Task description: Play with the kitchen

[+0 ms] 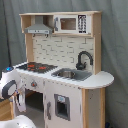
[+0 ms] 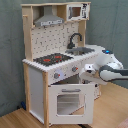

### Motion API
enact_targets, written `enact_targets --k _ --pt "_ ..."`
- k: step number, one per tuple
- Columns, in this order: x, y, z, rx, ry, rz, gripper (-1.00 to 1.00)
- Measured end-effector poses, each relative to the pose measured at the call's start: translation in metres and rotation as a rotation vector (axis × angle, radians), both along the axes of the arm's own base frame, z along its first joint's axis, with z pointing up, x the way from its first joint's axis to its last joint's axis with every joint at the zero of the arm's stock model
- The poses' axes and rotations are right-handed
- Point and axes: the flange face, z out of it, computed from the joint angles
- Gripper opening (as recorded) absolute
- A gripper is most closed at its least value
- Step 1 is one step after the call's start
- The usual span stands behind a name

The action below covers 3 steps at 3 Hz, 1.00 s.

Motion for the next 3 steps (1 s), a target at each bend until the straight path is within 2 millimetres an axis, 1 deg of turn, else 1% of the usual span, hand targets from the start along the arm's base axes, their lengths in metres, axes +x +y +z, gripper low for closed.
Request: enact_targets --k 1,2,3 --pt "-0.001 0.014 -0.018 0.004 0.040 0.064 1.00" --pt "-0.007 0.040 -0.043 0.008 0.075 0.122 1.00" --pt "-0.010 0.063 -0.063 0.014 0.101 0.167 1.00"
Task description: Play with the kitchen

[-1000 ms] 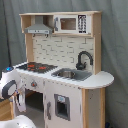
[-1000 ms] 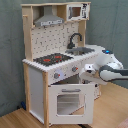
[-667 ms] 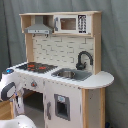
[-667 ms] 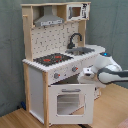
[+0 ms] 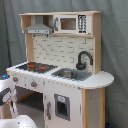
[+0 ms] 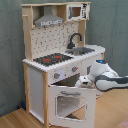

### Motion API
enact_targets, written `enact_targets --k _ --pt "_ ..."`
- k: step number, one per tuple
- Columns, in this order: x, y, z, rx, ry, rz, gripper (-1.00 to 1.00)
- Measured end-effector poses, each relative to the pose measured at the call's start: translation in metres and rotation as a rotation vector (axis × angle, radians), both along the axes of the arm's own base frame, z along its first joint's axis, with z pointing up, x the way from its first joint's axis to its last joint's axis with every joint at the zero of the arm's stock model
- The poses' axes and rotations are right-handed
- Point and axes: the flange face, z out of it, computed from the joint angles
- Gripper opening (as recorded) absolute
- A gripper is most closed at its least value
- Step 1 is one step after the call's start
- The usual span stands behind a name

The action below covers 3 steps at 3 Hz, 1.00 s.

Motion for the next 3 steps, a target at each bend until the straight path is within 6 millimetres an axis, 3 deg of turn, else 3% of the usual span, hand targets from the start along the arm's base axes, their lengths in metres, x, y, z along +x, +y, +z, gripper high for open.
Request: enact_targets --k 1,2,3 --pt "0.010 0.022 -0.002 0.026 0.006 0.027 1.00" --pt "0.018 0.051 0.010 0.073 -0.004 0.052 1.00" --pt "0.005 0.091 0.008 0.120 0.000 0.088 1.00"
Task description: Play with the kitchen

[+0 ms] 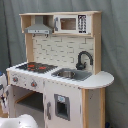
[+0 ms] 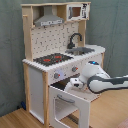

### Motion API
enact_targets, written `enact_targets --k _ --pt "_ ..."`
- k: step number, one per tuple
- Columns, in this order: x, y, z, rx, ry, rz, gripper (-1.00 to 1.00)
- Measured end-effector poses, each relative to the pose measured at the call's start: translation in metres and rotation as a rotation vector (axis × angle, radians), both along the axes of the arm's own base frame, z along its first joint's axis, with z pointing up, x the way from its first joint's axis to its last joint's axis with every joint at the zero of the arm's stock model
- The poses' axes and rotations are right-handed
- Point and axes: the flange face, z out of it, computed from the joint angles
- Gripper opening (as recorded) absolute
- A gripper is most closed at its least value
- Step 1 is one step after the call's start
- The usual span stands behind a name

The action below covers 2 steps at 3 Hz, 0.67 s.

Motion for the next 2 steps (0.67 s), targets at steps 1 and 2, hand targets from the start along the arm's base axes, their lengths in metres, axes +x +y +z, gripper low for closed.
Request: enact_targets --k 1,2 --pt "-0.023 -0.002 0.010 -0.015 -0.067 0.013 1.00" --pt "-0.033 -0.018 0.021 -0.037 -0.086 0.013 1.00"
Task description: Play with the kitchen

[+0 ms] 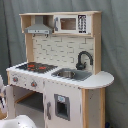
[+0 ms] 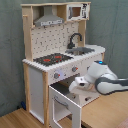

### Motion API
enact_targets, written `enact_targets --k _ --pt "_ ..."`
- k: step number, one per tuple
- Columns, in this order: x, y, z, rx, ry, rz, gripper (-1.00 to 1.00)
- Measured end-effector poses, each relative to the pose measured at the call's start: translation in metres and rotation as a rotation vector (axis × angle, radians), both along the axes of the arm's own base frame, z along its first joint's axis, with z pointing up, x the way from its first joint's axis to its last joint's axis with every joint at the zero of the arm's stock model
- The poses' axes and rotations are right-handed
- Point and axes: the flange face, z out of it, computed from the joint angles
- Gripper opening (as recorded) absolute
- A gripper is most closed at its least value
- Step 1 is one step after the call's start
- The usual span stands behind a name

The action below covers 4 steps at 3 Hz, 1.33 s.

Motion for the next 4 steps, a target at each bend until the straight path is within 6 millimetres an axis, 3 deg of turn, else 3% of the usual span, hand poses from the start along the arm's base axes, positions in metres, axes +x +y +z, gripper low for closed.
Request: enact_targets --k 4 --pt "-0.071 -0.069 0.056 -0.099 -0.091 0.010 1.00"
